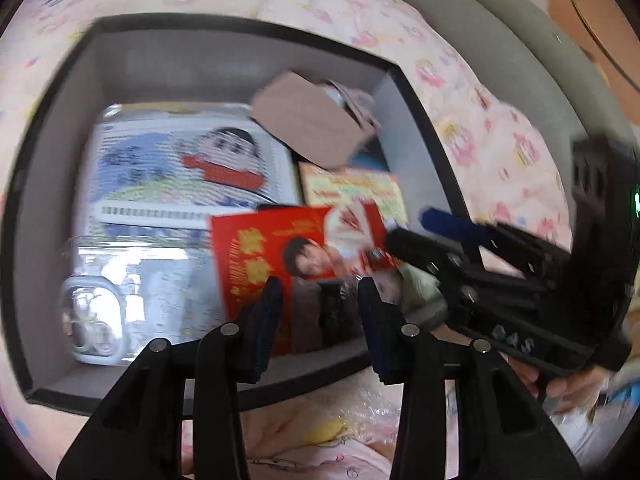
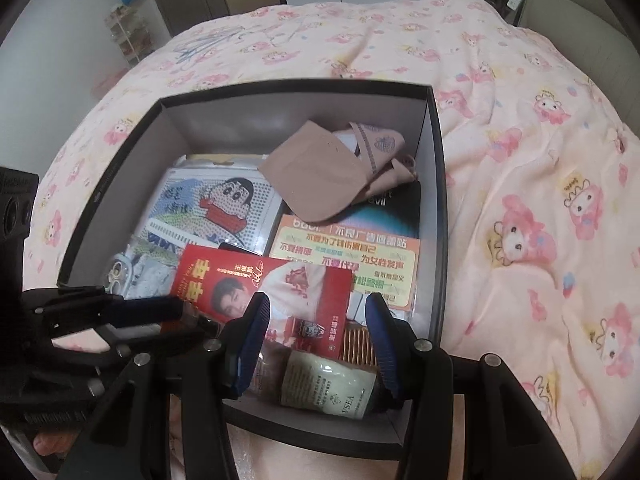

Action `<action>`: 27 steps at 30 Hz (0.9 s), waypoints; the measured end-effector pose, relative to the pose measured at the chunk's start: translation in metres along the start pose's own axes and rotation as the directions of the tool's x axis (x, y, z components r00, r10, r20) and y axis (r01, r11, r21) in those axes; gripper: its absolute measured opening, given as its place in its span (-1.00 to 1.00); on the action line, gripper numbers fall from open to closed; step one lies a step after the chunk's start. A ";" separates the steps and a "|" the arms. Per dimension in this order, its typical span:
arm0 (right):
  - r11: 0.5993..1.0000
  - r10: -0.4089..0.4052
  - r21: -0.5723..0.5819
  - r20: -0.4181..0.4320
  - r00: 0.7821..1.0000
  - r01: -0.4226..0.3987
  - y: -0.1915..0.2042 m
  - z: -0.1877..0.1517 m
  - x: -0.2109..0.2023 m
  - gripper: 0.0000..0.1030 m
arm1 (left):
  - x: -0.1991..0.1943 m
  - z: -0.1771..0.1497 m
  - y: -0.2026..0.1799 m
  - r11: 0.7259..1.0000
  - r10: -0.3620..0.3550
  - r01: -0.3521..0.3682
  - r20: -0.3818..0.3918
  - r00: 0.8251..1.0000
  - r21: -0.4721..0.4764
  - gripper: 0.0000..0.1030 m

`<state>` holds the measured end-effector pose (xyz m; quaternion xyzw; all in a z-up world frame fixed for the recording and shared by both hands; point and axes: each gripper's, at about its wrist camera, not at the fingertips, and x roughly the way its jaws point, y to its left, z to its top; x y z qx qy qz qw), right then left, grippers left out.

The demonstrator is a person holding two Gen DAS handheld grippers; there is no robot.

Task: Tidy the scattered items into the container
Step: 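Open the left gripper to release the tube into the box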

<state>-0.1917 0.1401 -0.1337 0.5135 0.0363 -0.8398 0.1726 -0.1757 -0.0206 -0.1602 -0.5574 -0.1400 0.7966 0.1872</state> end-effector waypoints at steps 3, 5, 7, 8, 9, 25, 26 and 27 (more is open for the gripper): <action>0.997 -0.022 -0.073 -0.011 1.000 0.021 0.010 0.001 0.004 -0.37 | 0.007 0.008 0.013 0.995 0.086 -0.088 -0.045 0.995 -0.042 -0.43; 0.995 -0.008 -0.097 -0.055 0.998 0.002 0.013 -0.001 0.012 -0.42 | 0.015 0.010 0.015 0.993 0.101 -0.106 -0.082 0.991 -0.058 -0.49; 0.991 -0.018 -0.133 -0.073 0.997 0.008 0.018 -0.004 0.015 -0.44 | 0.015 0.008 0.014 0.996 0.067 -0.073 -0.097 0.993 -0.060 -0.49; 0.990 -0.017 -0.143 -0.081 0.997 0.005 0.018 -0.004 0.015 -0.44 | 0.015 0.007 0.012 0.997 0.050 -0.056 -0.104 0.993 -0.056 -0.50; 0.989 -0.011 -0.146 -0.093 0.996 -0.003 0.017 -0.004 0.015 -0.44 | 0.016 0.007 0.008 0.998 0.036 -0.042 -0.113 0.993 -0.046 -0.50; 0.989 0.116 -0.081 -0.123 0.986 -0.126 0.006 -0.008 0.001 -0.44 | -0.001 0.004 0.022 0.997 -0.057 0.055 -0.049 0.997 -0.049 -0.42; 0.990 0.102 -0.087 -0.133 0.986 -0.115 0.008 -0.010 0.004 -0.44 | 0.000 0.001 0.021 0.998 -0.047 0.045 -0.051 0.998 -0.037 -0.42; 0.990 0.082 -0.100 -0.135 0.987 -0.096 0.010 -0.012 0.007 -0.44 | 0.001 -0.001 0.020 0.999 -0.035 0.034 -0.053 0.998 -0.026 -0.40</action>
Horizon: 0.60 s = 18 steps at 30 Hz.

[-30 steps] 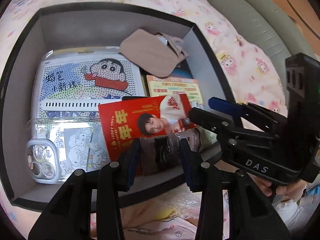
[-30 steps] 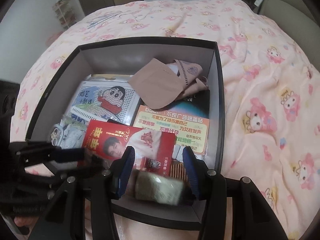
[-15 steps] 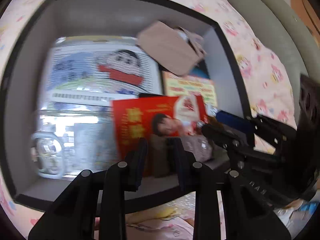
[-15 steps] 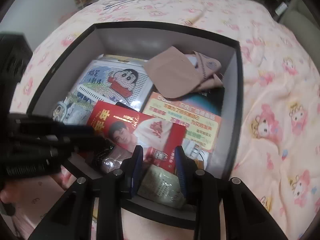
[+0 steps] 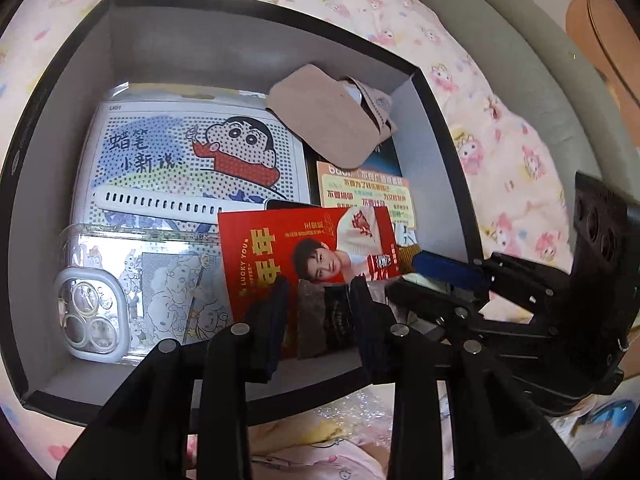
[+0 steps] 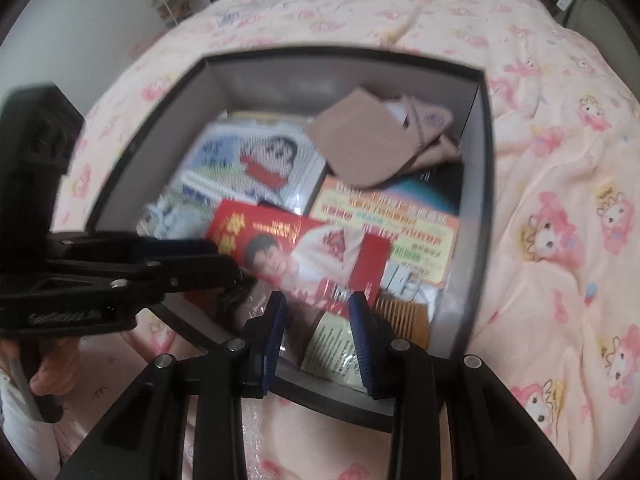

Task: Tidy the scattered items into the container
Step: 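Open the left gripper to release the tube into the box, then withdraw the left tool from the box toward the white plush toy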

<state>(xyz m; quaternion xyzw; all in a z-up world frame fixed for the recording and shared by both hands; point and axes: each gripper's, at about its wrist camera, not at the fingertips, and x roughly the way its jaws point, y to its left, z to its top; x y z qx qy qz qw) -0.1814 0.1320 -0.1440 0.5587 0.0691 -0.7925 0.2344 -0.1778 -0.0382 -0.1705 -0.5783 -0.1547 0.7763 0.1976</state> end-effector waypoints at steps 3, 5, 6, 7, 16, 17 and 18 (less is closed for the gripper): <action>1.000 -0.010 -0.014 -0.006 1.000 0.010 0.003 -0.001 0.003 -0.42 | 0.015 0.001 -0.022 0.996 0.068 -0.067 -0.007 0.998 0.052 -0.17; 1.000 -0.018 -0.011 -0.007 1.000 0.018 0.002 -0.001 0.004 -0.41 | 0.016 -0.003 -0.027 0.986 0.140 -0.140 0.006 0.990 0.091 -0.15; 1.000 -0.022 -0.004 -0.006 1.000 0.022 0.001 -0.001 0.004 -0.40 | 0.015 -0.005 -0.028 0.983 0.156 -0.156 0.014 0.988 0.094 -0.15; 1.000 -0.025 0.006 -0.002 1.000 0.025 0.000 0.000 0.004 -0.40 | 0.013 -0.005 -0.028 0.982 0.163 -0.165 0.021 0.986 0.090 -0.15; 0.982 -0.149 0.137 0.119 0.982 0.132 0.012 -0.010 -0.034 -0.31 | -0.033 -0.027 -0.055 0.966 0.190 -0.207 0.120 0.974 0.156 -0.14; 0.981 -0.153 0.137 0.126 0.980 0.136 0.015 -0.013 -0.039 -0.31 | -0.039 -0.030 -0.060 0.961 0.195 -0.215 0.123 0.973 0.174 -0.14; 0.982 -0.154 0.131 0.135 0.979 0.136 0.019 -0.016 -0.045 -0.31 | -0.045 -0.033 -0.062 0.957 0.200 -0.222 0.128 0.971 0.188 -0.14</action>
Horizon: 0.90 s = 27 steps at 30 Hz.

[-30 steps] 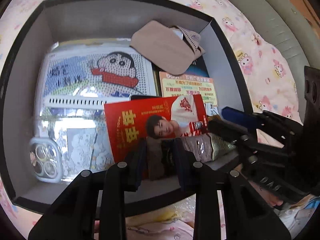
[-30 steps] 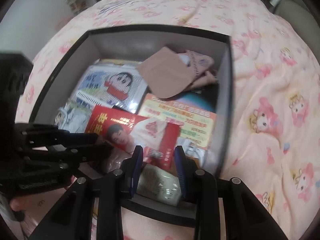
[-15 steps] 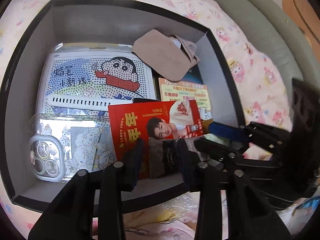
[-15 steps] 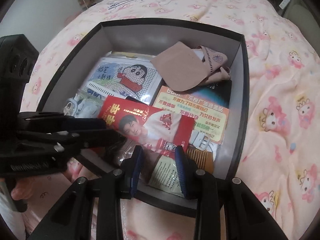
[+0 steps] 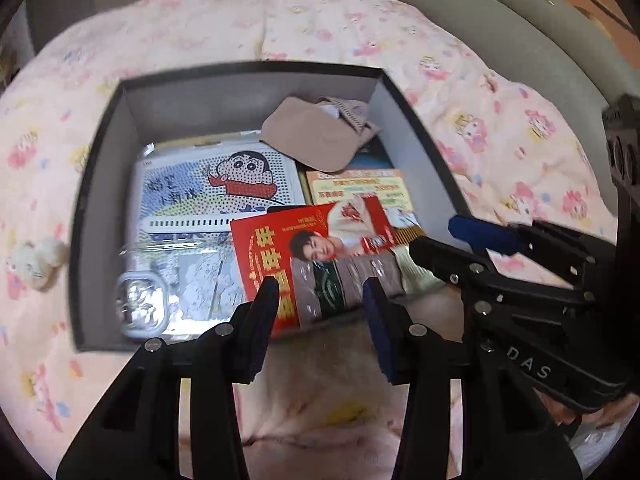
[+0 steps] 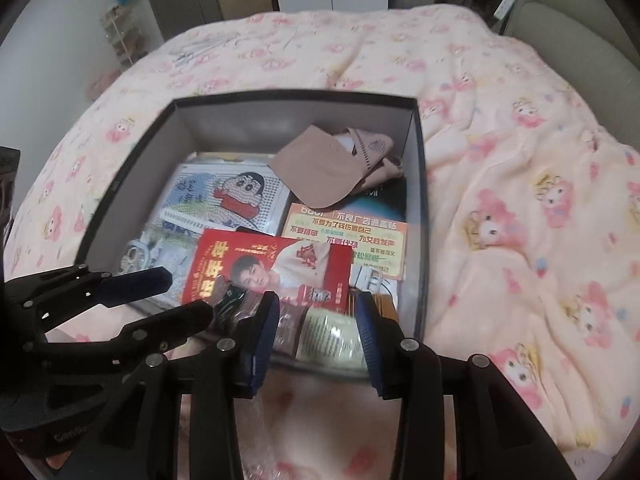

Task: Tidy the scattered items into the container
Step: 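Withdraw the left tool from the box toward the white plush toy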

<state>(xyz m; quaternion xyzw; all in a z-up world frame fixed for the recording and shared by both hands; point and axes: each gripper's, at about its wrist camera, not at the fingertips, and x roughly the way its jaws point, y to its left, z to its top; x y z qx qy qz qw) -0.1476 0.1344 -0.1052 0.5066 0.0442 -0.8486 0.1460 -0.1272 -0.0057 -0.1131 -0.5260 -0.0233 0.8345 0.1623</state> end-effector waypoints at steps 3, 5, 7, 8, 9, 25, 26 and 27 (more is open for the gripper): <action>1.000 0.024 -0.015 0.026 0.999 -0.024 0.014 -0.007 -0.021 -0.31 | -0.015 -0.004 -0.002 1.000 0.009 -0.009 0.011 1.000 0.015 -0.14; 0.998 0.048 -0.034 0.033 0.998 -0.047 0.028 -0.008 -0.029 -0.31 | -0.030 -0.010 0.004 1.000 0.015 -0.015 0.020 1.000 0.003 -0.14; 0.995 0.074 -0.074 0.043 0.996 -0.071 0.048 -0.008 -0.038 -0.31 | -0.046 -0.019 0.017 0.999 0.027 -0.026 0.035 0.999 -0.021 -0.14; 0.992 0.089 -0.095 0.047 0.995 -0.084 0.059 -0.008 -0.041 -0.31 | -0.052 -0.024 0.026 0.999 0.034 -0.032 0.041 0.999 -0.036 -0.14; 0.989 0.105 -0.112 0.046 0.993 -0.099 0.069 -0.007 -0.041 -0.31 | -0.057 -0.028 0.035 0.998 0.040 -0.038 0.043 0.998 -0.053 -0.14; 0.914 0.335 -0.189 -0.145 0.931 -0.358 0.246 0.054 0.036 -0.12 | -0.087 -0.078 0.246 0.867 0.109 -0.022 0.145 0.983 -0.498 -0.04; 0.911 0.348 -0.172 -0.170 0.922 -0.375 0.251 0.058 0.046 -0.12 | -0.084 -0.079 0.260 0.850 0.113 -0.020 0.146 0.983 -0.526 -0.04; 0.909 0.353 -0.159 -0.194 0.915 -0.385 0.257 0.062 0.057 -0.12 | -0.079 -0.080 0.272 0.835 0.113 -0.014 0.148 0.983 -0.550 -0.04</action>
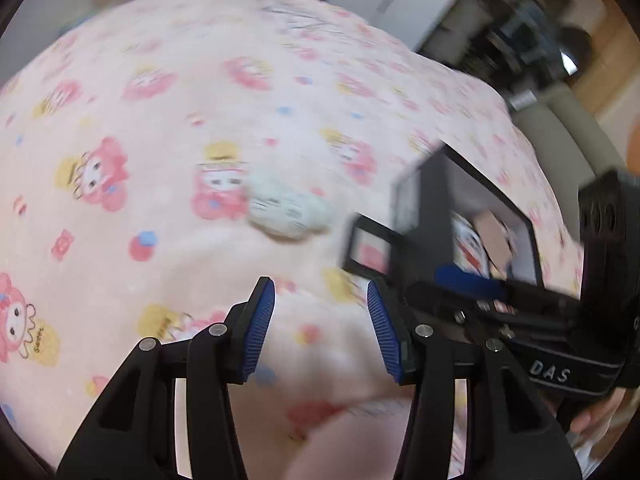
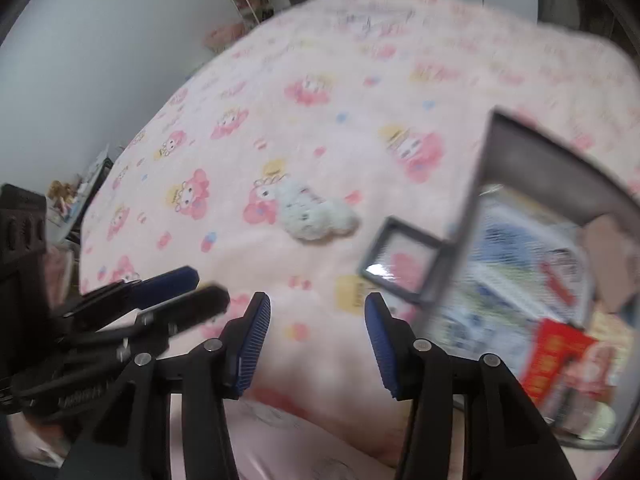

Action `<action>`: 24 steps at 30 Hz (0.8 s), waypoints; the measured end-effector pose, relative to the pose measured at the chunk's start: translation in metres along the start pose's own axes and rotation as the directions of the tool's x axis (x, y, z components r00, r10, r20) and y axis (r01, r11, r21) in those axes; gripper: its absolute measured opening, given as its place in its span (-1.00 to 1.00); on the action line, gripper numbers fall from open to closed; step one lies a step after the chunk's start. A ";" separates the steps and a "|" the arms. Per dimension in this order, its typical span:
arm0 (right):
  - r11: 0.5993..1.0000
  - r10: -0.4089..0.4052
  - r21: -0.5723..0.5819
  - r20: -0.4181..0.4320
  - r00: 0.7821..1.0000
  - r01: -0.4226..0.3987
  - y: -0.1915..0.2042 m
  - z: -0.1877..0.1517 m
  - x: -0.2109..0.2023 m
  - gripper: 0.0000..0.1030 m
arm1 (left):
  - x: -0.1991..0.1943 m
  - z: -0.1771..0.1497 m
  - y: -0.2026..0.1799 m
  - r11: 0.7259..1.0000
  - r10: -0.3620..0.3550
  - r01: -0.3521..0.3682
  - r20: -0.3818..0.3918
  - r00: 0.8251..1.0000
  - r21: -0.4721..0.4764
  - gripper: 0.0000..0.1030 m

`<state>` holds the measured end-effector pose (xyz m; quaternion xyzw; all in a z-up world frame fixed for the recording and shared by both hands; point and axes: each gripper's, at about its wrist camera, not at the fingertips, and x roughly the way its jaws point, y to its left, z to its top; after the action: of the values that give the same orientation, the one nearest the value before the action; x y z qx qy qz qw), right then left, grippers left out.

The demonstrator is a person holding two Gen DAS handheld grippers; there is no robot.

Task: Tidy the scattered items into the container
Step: 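Withdraw the left tool from the box toward the white plush toy, then close the right gripper on the white plush toy and lift it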

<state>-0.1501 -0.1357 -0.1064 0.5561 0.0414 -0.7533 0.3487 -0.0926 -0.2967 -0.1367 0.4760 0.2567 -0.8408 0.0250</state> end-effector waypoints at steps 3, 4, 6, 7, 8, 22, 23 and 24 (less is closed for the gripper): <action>1.000 -0.007 0.019 -0.042 0.999 0.008 0.001 0.017 0.029 -0.11 | 0.022 0.014 0.027 0.996 -0.031 0.031 -0.006 0.999 -0.083 -0.04; 0.999 -0.013 0.031 -0.054 0.998 0.015 -0.001 0.023 0.039 -0.11 | 0.031 0.018 0.035 0.994 -0.035 0.034 -0.010 0.999 -0.106 -0.04; 0.997 -0.003 0.073 -0.078 0.997 0.009 -0.007 0.032 0.055 -0.10 | 0.048 0.026 0.047 0.988 -0.027 0.023 -0.023 0.999 -0.150 -0.04; 0.995 0.006 0.103 -0.094 0.996 0.003 -0.012 0.036 0.063 -0.08 | 0.057 0.030 0.052 0.984 -0.040 0.034 -0.030 0.999 -0.174 -0.04; 0.992 0.019 0.127 -0.107 0.994 -0.005 -0.016 0.040 0.068 -0.09 | 0.066 0.034 0.057 0.979 -0.066 0.058 -0.034 0.997 -0.194 -0.04; 0.965 0.090 0.258 -0.186 0.978 -0.040 -0.041 0.070 0.114 0.04 | 0.131 0.055 0.068 0.930 -0.230 0.196 -0.078 0.970 -0.310 -0.44; 0.963 0.095 0.264 -0.185 0.978 -0.044 -0.040 0.069 0.114 0.04 | 0.127 0.053 0.070 0.930 -0.229 0.196 -0.073 0.971 -0.312 -0.45; 0.963 0.095 0.266 -0.186 0.978 -0.043 -0.039 0.068 0.115 0.04 | 0.122 0.049 0.072 0.927 -0.232 0.200 -0.064 0.971 -0.318 -0.46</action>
<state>-0.2433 -0.1916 -0.1933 0.6699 -0.0433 -0.6808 0.2929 -0.1772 -0.3570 -0.2444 0.4764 0.4371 -0.7628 -0.0065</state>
